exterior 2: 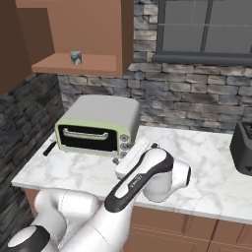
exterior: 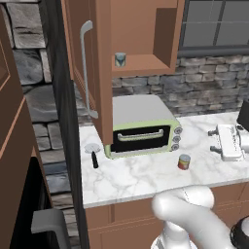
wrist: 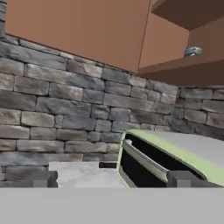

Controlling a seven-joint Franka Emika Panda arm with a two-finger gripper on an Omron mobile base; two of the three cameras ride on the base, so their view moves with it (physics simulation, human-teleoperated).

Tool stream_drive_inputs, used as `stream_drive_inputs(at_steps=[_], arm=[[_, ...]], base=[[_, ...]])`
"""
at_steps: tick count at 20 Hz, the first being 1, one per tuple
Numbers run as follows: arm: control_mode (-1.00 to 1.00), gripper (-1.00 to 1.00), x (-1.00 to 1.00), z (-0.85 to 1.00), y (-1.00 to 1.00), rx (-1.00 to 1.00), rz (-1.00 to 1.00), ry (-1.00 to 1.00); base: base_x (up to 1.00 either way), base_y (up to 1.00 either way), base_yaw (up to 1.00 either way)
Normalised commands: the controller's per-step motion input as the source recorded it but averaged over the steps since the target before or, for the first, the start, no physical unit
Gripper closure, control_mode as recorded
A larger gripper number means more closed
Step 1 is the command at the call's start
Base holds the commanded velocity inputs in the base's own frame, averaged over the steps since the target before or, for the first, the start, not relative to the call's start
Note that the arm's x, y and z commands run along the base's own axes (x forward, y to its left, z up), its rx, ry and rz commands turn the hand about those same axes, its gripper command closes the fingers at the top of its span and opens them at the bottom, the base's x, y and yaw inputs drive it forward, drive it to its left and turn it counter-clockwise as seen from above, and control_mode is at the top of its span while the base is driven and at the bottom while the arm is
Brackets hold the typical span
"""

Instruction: Restock the canned food cabinet by taking the new fresh canned food from the counter and placing it in the cabinet. Then, take the old canned food from the cabinet and place it on the counter.

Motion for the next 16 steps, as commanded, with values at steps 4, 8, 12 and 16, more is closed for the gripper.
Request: stream_drive_inputs(at_steps=[4, 8, 12, 16], arm=[[-1.00, -1.00, -1.00, 0.97, 0.63, 0.00, -0.05, -0.34], [-1.00, -1.00, -1.00, 0.82, 0.88, -0.10, -0.06, -0.36], [-1.00, -1.00, -0.97, 0.87, 1.00, -0.28, -0.01, -0.48], [-1.00, -1.00, -0.50, 0.27, 0.10, 0.03, 0.11, -0.32]], base=[[0.00, 0.00, 0.00], [0.00, 0.00, 0.00], [0.00, 0.00, 0.00], [0.00, 0.00, 0.00]])
